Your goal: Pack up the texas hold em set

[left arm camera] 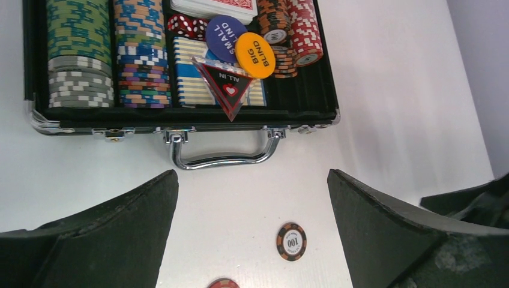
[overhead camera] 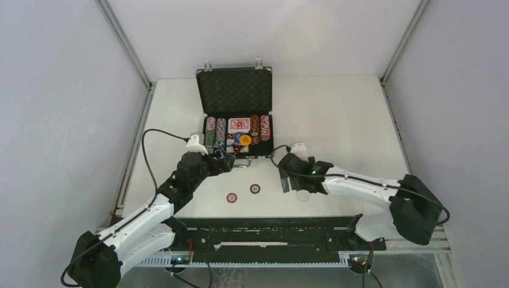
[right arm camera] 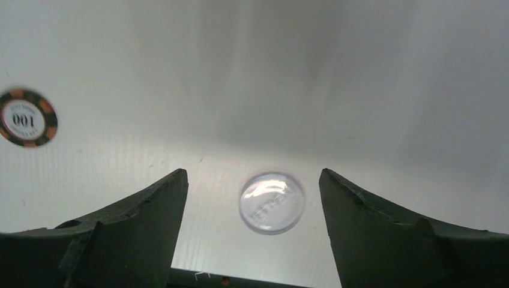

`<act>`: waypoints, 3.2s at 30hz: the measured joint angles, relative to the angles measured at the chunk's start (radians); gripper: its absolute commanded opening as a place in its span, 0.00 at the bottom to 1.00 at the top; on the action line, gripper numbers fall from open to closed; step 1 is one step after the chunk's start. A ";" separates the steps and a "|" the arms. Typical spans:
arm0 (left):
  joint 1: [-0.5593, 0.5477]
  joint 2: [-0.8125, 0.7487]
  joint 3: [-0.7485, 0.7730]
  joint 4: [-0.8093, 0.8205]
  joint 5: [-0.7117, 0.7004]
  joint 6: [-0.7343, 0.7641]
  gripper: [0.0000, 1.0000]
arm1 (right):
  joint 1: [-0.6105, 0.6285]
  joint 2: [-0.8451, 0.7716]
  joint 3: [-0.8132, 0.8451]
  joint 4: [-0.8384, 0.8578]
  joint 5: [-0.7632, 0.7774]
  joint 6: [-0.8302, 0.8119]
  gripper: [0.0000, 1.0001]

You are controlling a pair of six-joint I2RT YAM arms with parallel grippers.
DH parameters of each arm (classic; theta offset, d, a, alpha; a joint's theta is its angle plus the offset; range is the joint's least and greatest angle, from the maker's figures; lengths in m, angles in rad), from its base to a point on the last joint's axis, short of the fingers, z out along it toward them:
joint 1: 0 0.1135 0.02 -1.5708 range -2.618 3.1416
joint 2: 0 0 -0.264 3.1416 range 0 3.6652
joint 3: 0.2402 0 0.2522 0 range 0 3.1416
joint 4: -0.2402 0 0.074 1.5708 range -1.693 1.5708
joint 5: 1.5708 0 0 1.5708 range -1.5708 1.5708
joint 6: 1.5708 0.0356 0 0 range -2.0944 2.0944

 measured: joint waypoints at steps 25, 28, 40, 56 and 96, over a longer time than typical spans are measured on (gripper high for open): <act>0.000 0.018 -0.017 0.043 0.083 -0.047 0.99 | 0.076 0.035 -0.132 0.015 -0.064 0.201 0.75; 0.000 0.019 -0.017 0.048 0.092 -0.047 0.99 | 0.077 0.038 -0.132 0.020 -0.060 0.202 0.68; 0.000 0.024 -0.017 0.056 0.096 -0.048 0.99 | 0.076 0.041 -0.131 0.033 -0.053 0.202 0.57; 0.000 0.024 -0.017 0.056 0.095 -0.048 0.99 | 0.022 -0.015 -0.085 0.004 -0.122 0.152 0.56; 0.015 -0.011 -0.048 0.021 -0.009 -0.046 0.99 | -0.085 0.695 0.851 0.026 -0.204 -0.274 0.79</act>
